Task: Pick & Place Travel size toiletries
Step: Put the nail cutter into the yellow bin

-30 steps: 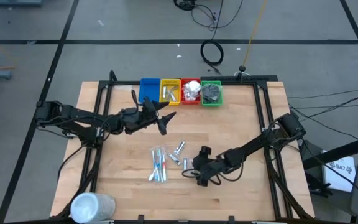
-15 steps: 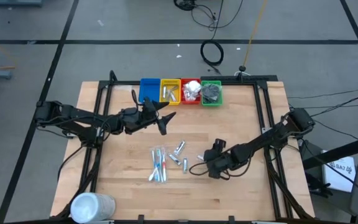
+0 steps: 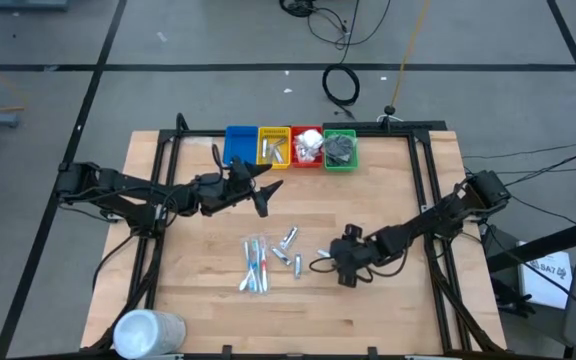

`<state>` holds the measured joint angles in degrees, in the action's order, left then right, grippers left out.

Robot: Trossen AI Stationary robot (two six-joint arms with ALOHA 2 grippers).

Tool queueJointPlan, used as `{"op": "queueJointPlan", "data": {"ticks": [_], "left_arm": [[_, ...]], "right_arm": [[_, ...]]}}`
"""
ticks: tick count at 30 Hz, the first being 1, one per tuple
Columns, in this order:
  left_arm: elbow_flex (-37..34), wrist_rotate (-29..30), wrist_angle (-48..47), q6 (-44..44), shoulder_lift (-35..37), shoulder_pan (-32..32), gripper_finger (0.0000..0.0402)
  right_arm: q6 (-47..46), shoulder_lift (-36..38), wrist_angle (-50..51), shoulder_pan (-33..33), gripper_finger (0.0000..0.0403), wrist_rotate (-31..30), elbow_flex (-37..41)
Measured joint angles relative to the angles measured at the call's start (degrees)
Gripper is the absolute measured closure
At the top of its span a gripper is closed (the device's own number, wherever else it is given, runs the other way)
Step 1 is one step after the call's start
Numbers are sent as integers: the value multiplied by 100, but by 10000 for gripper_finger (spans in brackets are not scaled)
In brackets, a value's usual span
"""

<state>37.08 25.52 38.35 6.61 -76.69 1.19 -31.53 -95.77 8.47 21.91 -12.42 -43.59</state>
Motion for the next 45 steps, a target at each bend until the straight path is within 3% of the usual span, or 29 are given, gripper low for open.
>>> {"op": "queueJointPlan", "data": {"ticks": [11, 16, 23, 27, 31, 37, 40, 45], "left_arm": [[4, -4, -401, 667, -1, 0, 128], [4, -7, -496, 772, -2, 0, 128], [4, -9, -500, 841, -4, 0, 128], [4, -11, -479, 911, -4, 0, 128], [4, -13, -470, 1206, -4, 0, 128], [4, -442, -307, 1324, -107, 2, 128], [9, -747, 227, 1445, -354, 0, 128], [148, -756, 1033, 1570, -983, 4, 128]], "right_arm": [[441, 5, -68, -65, 358, 65, 18], [847, 296, -23, -122, 359, -283, 44], [1523, 979, -174, -134, 359, -1832, 83], [2162, 1081, -1160, -140, 359, -2928, 380], [3097, 1086, -2886, -247, 359, -3761, 847], [4323, 1067, -5698, -613, 359, -3854, 1519], [4649, 1067, -6276, -794, 359, -3858, 1602], [5027, 1071, -6701, -972, 359, -3836, 1602]]}}
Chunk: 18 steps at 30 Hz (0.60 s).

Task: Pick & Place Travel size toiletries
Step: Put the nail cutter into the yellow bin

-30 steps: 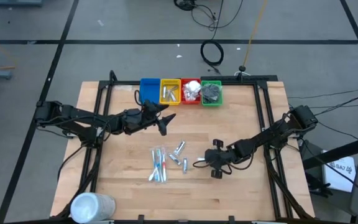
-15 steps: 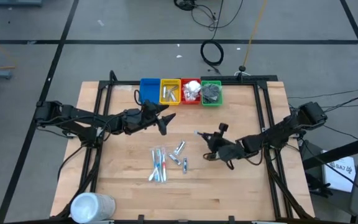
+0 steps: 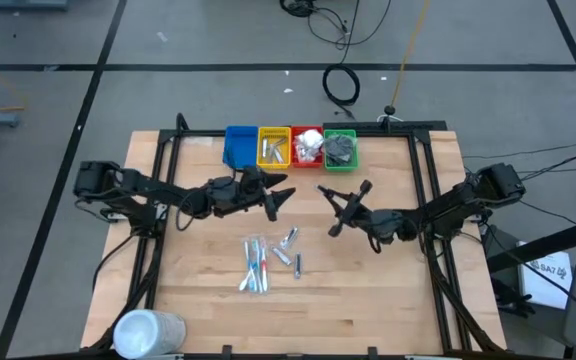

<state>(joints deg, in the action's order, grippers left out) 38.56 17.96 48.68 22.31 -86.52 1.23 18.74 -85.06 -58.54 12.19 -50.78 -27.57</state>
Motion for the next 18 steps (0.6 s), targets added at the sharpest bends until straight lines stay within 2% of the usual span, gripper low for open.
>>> {"op": "queueJointPlan", "data": {"ticks": [9, 18], "left_arm": [[1290, 8, -7, -420, -1353, 21, 128], [2179, -3, -195, -380, -2185, 28, 128]], "right_arm": [[413, 4, -381, -57, 359, -9, 0], [586, 4, -523, -59, 359, -15, -2]]}}
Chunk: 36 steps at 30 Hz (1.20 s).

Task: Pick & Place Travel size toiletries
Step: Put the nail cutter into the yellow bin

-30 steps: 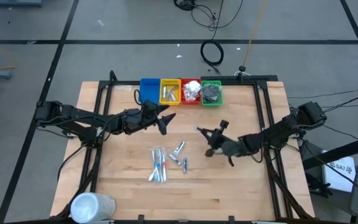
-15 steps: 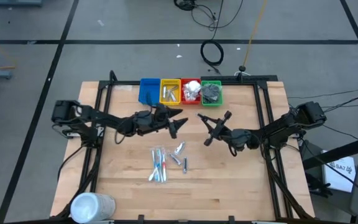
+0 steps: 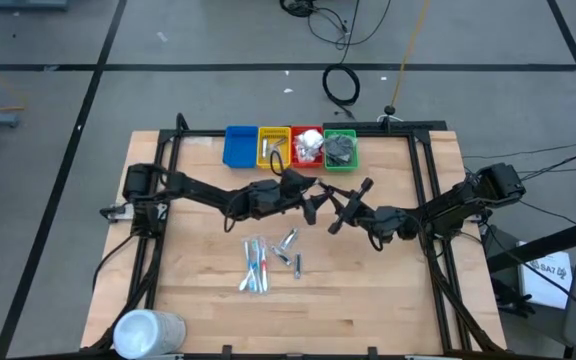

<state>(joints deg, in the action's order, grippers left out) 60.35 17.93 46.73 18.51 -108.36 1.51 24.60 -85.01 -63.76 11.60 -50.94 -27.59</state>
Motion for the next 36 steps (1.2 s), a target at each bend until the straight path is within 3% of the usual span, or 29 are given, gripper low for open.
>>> {"op": "queueJointPlan", "data": {"ticks": [9, 12, 16, 22, 25, 29, 36], "left_arm": [[27, 17, 23, 71, -43, 12, 129], [27, 148, 25, 155, -43, 12, 147], [27, 209, 27, 333, -43, 33, 219], [27, 41, 56, 374, -38, 40, 376], [27, 13, 70, 344, -36, 45, 382], [27, -16, -15, 112, -12, 45, 391], [18, 333, -699, -371, 490, 51, 393]], "right_arm": [[36, 0, 17, 0, 359, -24, 0], [53, 0, 17, 0, 359, -24, 0], [30, 0, 37, 0, 359, -8, 0], [28, -4, 61, -2, 359, 2, -2], [28, 0, 106, -2, 357, -2, -4], [-136, 2, 311, -1, 329, 8, -11], [-513, 56, 460, 296, 230, 26, -9]]}}
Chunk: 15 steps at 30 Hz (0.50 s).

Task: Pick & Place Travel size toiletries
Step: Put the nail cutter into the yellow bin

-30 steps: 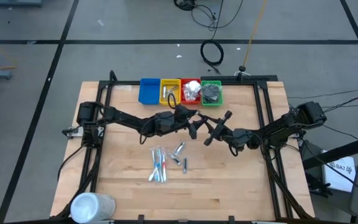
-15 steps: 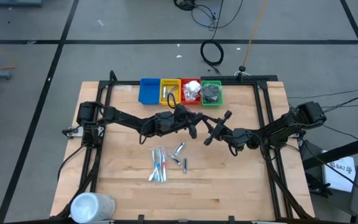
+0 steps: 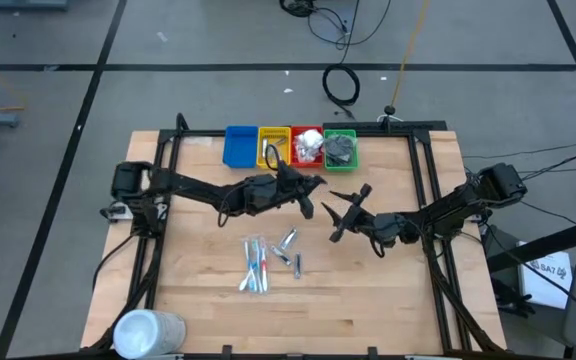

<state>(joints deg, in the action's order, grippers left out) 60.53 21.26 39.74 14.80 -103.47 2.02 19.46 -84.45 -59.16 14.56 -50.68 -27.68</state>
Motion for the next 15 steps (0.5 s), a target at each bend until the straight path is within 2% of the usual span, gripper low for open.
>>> {"op": "queueJointPlan", "data": {"ticks": [3, 6, 11, 15], "left_arm": [[0, 382, -425, -234, 275, -24, 393], [0, 776, -895, -478, 533, -82, 393], [-37, 1142, -1442, -595, 884, -95, 393], [-420, 1531, -1468, -567, 1147, -51, 393]], "right_arm": [[-345, 197, 307, 122, 189, 0, 0], [-891, 591, 1225, 212, 160, 125, 0], [-1987, 1567, 3049, 239, 147, 1540, 0], [-2300, 2263, 3959, 277, 151, 2236, 4]]}}
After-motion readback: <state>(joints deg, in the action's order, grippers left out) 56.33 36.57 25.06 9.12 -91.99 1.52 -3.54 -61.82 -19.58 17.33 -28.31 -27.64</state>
